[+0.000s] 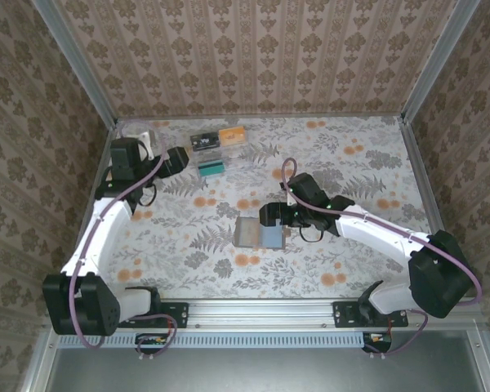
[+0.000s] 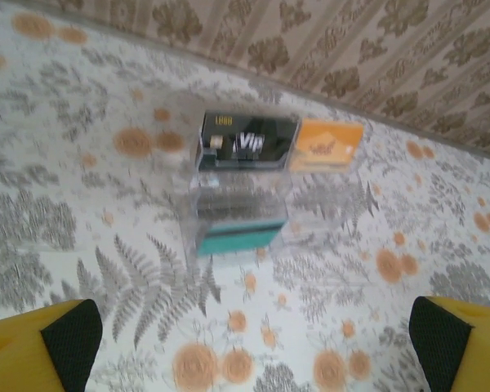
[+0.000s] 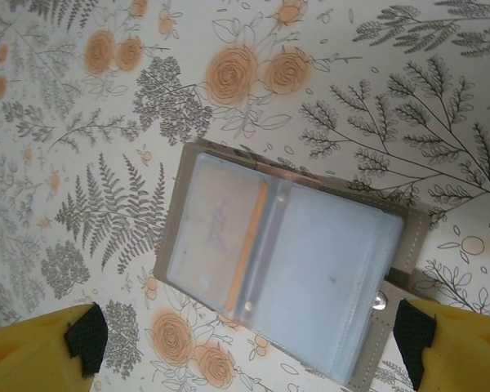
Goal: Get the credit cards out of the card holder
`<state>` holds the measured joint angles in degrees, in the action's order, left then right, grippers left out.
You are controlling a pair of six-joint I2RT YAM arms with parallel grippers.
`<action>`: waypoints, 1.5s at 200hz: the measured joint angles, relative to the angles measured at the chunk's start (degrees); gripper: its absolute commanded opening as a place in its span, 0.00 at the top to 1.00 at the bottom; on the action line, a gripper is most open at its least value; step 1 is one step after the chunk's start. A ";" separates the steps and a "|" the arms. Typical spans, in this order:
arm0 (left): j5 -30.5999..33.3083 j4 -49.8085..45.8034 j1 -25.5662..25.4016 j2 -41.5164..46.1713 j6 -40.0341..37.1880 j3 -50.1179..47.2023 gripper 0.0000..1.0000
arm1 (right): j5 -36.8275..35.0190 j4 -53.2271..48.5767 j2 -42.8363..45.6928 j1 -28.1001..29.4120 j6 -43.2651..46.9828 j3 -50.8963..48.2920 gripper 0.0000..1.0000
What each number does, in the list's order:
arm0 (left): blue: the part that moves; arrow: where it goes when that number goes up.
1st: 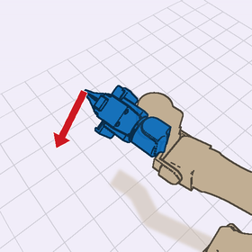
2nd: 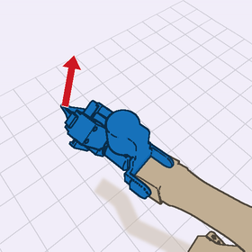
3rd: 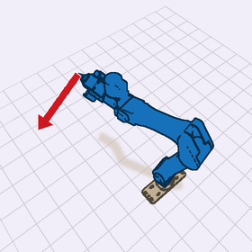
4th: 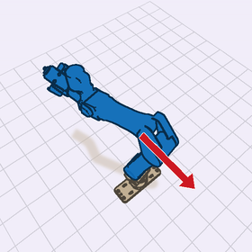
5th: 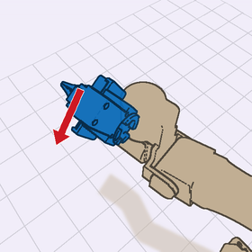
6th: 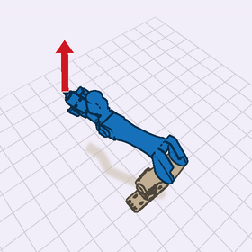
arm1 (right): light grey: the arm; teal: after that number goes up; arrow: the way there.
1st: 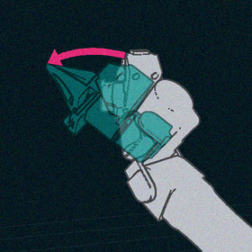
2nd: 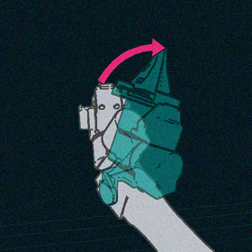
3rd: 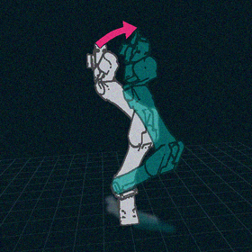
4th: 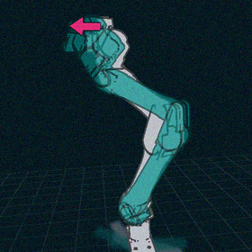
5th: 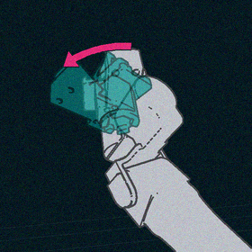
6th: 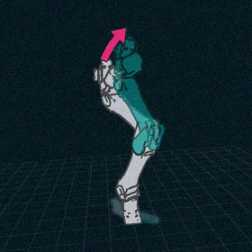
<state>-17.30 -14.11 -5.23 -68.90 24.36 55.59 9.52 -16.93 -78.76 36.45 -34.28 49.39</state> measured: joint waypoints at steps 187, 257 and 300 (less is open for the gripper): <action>-4.48 6.03 -28.68 -11.23 19.12 -17.66 0.70 | -5.31 0.04 -11.13 3.21 -0.85 -5.03 0.73; -6.88 8.39 -30.75 -18.21 19.43 -15.19 0.70 | -6.34 -0.04 -12.31 3.21 -0.83 -3.85 0.80; -7.32 9.05 -30.80 -20.28 19.43 -14.67 0.70 | -6.36 -0.04 -12.33 3.21 -0.85 -3.85 0.80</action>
<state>-24.62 -5.06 -36.03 -89.19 43.79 40.93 3.16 -16.97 -91.09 39.66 -35.14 45.54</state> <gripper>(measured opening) 0.301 0.198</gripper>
